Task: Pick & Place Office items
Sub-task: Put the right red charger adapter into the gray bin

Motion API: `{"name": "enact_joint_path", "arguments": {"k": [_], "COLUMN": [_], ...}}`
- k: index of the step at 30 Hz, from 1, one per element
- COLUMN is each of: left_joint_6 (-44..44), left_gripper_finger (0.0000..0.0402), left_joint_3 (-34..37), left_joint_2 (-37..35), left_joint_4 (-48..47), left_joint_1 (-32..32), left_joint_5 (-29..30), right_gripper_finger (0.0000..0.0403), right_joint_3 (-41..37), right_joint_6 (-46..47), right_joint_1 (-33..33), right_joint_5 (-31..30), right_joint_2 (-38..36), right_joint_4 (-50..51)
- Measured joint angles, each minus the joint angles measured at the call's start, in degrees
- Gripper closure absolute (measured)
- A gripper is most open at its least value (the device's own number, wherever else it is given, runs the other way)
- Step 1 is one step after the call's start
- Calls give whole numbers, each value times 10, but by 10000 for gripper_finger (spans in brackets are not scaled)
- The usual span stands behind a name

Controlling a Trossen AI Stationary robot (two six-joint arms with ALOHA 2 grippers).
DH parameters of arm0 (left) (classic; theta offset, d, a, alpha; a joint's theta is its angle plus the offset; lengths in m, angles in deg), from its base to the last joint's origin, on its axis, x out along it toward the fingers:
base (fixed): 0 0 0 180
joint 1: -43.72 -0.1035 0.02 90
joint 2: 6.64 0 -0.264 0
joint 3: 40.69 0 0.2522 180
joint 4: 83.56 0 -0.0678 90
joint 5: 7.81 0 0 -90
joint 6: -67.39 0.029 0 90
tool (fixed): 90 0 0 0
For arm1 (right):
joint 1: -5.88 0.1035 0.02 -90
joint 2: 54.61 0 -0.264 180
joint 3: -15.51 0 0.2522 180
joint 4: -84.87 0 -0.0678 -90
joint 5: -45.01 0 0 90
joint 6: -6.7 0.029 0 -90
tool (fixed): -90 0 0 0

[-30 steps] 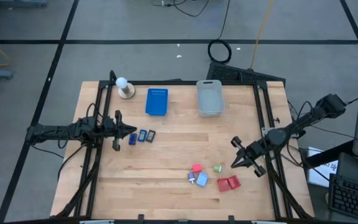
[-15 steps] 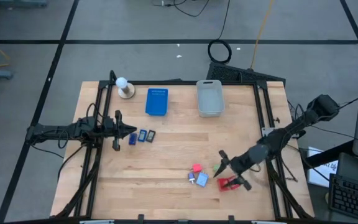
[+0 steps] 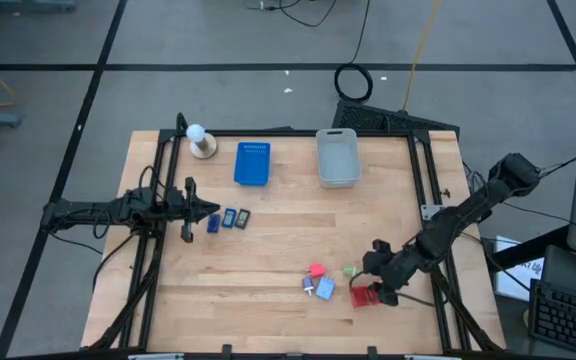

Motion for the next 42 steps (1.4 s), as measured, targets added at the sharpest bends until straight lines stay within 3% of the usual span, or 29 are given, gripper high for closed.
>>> {"name": "enact_joint_path", "arguments": {"k": [9,17,23,34,42], "left_joint_6": [0,0,0,0,0], "left_gripper_finger": [380,380,380,380,380], "left_joint_3": [0,0,0,0,0], "left_joint_2": [0,0,0,0,0], "left_joint_4": [0,0,0,0,0], "left_joint_1": [0,0,0,0,0], "left_joint_5": [0,0,0,0,0], "right_gripper_finger": [180,190,193,193,193], "right_joint_3": [0,-1,-15,-13,-12], "right_joint_6": [124,139,187,235,222], "right_joint_1": [47,106,120,121,112], "right_joint_5": [123,41,43,158,151], "right_joint_2": [25,34,72,125,125], "right_joint_4": [-49,-164,-192,-132,-72]}}
